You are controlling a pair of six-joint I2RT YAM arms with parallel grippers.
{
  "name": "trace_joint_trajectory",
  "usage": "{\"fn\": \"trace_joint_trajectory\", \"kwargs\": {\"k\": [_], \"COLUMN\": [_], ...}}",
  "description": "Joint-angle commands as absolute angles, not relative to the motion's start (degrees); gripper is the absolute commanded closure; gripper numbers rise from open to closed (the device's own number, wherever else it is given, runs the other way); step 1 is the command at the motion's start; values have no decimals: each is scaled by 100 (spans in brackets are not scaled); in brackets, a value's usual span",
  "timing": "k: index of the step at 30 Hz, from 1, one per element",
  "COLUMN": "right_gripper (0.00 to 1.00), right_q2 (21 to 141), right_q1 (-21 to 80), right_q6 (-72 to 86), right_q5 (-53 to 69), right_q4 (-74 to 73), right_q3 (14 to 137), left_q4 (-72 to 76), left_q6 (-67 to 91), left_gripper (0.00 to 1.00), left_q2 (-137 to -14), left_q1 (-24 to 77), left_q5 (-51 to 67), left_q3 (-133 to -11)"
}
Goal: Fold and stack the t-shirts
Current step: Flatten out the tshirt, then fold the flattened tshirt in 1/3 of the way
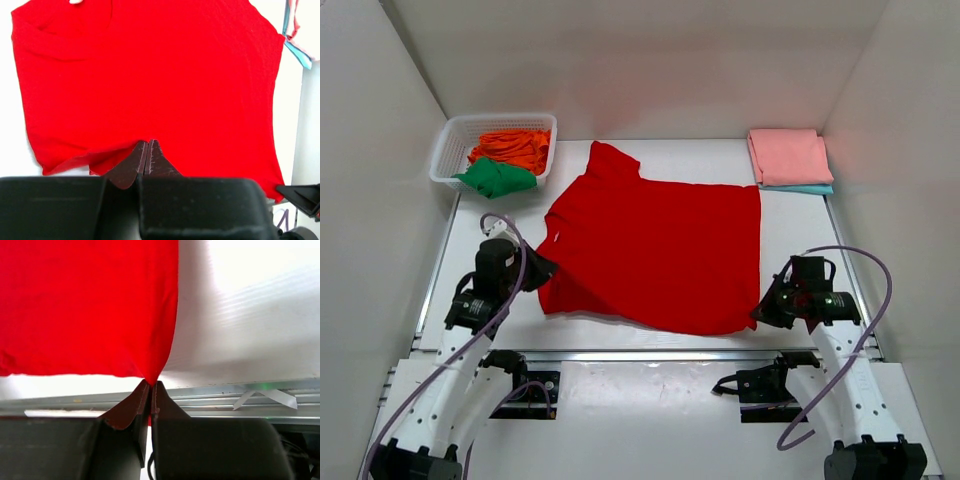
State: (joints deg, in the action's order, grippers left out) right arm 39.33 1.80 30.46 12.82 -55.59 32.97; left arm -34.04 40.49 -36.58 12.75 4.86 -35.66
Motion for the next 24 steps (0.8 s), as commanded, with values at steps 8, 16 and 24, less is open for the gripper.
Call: {"fn": "trace_joint_trajectory", "kwargs": {"k": [8,16,24], "right_gripper": [100,100,100], "right_q2": [4772,5923,7074], "right_q1": [-281,-352,-422], "right_q6": [3217,2840,2382], "right_q5": [915,1002,1090], "right_q4": [-5282,-4720,-4386], "right_q3": [3436,3831,4517], "left_q4": [-2470,-2083,-1609], "left_q6": [3727,3612,3648], "left_gripper": [100,100,100], "left_q2": [-4973,-5756,-6485], "left_q1": [871,651,545], "left_q5": [615,571,624], "left_q3": [-4350,-4816,-5036]}}
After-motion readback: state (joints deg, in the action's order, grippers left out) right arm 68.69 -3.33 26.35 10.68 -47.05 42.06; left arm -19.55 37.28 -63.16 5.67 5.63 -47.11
